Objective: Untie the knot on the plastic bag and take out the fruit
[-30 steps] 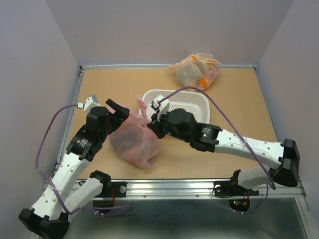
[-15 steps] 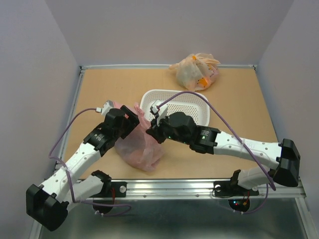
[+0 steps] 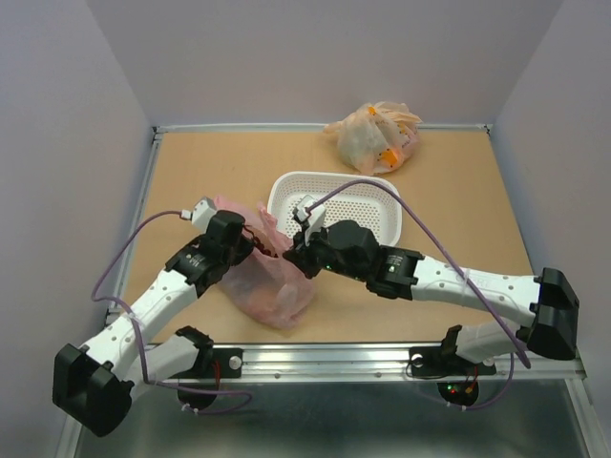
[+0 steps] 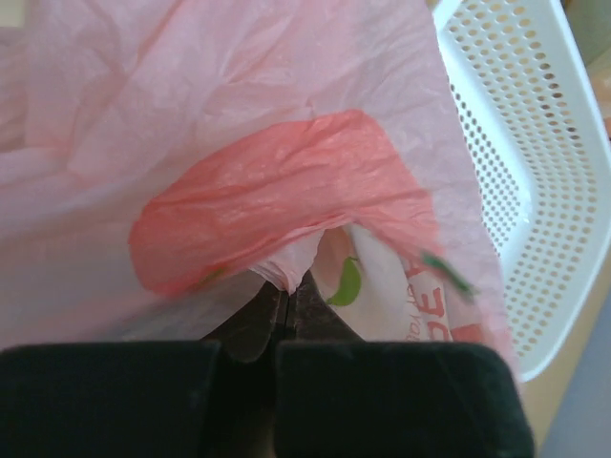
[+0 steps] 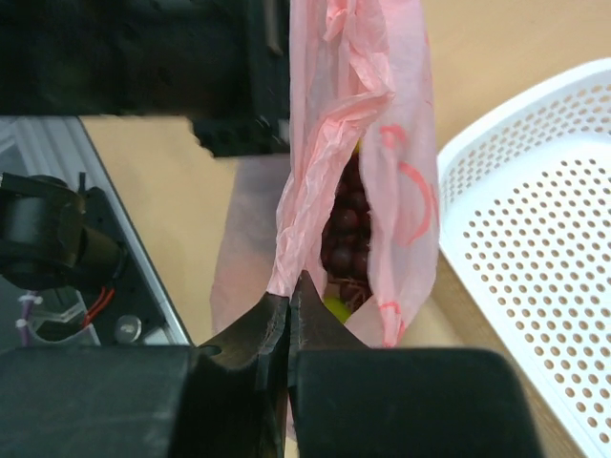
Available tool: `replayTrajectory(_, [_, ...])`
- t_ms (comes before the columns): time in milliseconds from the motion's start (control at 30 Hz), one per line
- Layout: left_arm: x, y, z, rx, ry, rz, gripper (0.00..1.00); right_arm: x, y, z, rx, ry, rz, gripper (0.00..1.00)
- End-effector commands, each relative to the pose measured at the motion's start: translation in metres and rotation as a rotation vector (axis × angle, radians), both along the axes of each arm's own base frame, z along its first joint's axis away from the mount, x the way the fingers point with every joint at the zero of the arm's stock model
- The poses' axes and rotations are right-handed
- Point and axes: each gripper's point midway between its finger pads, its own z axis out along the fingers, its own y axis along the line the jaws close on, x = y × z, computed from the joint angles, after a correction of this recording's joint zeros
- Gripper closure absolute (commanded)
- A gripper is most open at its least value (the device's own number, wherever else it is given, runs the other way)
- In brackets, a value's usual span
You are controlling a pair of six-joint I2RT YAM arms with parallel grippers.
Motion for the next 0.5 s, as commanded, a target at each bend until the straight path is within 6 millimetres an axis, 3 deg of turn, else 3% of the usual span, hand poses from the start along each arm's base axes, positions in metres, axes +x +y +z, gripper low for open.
replayTrajectory(0, [0.002, 0.055, 0.069, 0.206, -0.121, 0.113, 1.0, 0.01, -0.019, -0.021, -0.013, -0.003, -0.102, 0.99])
replayTrajectory(33, [0.004, 0.065, 0.099, 0.226, -0.17, 0.138, 1.0, 0.01, -0.021, -0.034, -0.035, 0.015, -0.11, 0.99])
replayTrajectory(67, [0.004, 0.084, 0.11, 0.296, -0.171, 0.16, 1.0, 0.005, -0.026, -0.059, -0.084, 0.037, -0.1, 0.99])
replayTrajectory(200, [0.0, 0.133, 0.148, 0.453, -0.171, 0.21, 1.0, -0.022, -0.028, -0.113, -0.146, 0.159, -0.013, 0.99])
replayTrajectory(233, [0.002, 0.135, 0.154, 0.464, -0.175, 0.205, 1.0, -0.027, -0.027, -0.121, -0.15, 0.174, 0.006, 0.99])
replayTrajectory(333, [0.007, 0.135, 0.15, 0.518, -0.151, 0.13, 1.0, -0.051, -0.015, -0.138, -0.189, 0.203, 0.099, 0.9])
replayTrajectory(433, [0.014, 0.117, 0.137, 0.508, -0.148, 0.005, 1.0, -0.063, -0.006, -0.134, -0.197, 0.189, 0.157, 0.6])
replayTrajectory(467, [0.012, 0.114, 0.13, 0.496, -0.145, -0.018, 1.0, -0.06, -0.003, -0.122, -0.174, 0.176, 0.15, 0.53])
